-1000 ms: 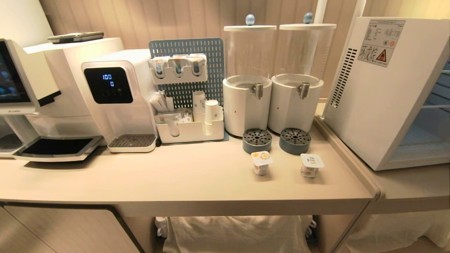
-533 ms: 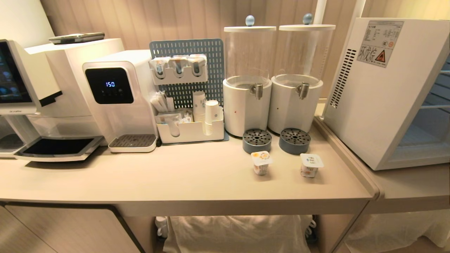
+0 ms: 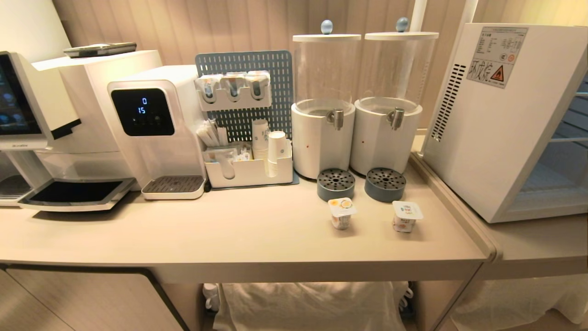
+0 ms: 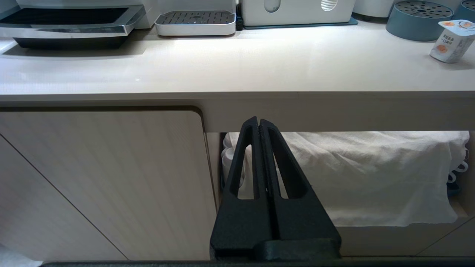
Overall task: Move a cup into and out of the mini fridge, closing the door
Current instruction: Close the freezer door
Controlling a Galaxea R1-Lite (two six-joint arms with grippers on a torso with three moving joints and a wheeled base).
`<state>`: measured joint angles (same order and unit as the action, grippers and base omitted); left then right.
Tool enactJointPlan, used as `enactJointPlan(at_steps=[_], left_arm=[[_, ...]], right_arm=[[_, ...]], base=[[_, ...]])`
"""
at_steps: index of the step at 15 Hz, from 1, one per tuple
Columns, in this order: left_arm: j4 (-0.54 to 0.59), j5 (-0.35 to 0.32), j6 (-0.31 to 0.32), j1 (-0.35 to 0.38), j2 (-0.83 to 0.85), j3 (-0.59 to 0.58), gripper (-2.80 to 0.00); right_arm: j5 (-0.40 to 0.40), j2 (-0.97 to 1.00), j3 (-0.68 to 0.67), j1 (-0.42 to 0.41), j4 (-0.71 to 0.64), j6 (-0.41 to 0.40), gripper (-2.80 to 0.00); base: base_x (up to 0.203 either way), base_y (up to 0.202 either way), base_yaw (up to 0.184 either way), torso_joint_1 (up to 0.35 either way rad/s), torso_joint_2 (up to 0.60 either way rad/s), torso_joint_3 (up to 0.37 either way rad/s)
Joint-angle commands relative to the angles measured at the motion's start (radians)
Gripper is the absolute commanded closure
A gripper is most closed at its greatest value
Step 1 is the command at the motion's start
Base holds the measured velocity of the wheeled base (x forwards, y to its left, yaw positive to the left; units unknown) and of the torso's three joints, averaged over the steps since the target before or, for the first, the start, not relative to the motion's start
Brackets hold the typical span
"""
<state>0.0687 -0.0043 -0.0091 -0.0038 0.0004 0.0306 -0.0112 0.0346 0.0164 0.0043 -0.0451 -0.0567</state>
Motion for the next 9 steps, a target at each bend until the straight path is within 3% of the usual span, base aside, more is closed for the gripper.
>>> enactJointPlan(at_steps=[1,9], left_arm=[[0.0,0.0,-0.001,0.001,0.0,0.0,0.0],[0.0,0.0,-0.001,0.001,0.0,0.0,0.0]], right_arm=[[0.0,0.024,0.0,0.0,-0.001,0.003,0.0],[0.002,-0.033,-0.003,0.0,0.01,0.024,0.0]], base=[[0.0,0.0,0.0,0.0,0.0,0.0],[0.0,0.0,0.0,0.0,0.0,0.0]])
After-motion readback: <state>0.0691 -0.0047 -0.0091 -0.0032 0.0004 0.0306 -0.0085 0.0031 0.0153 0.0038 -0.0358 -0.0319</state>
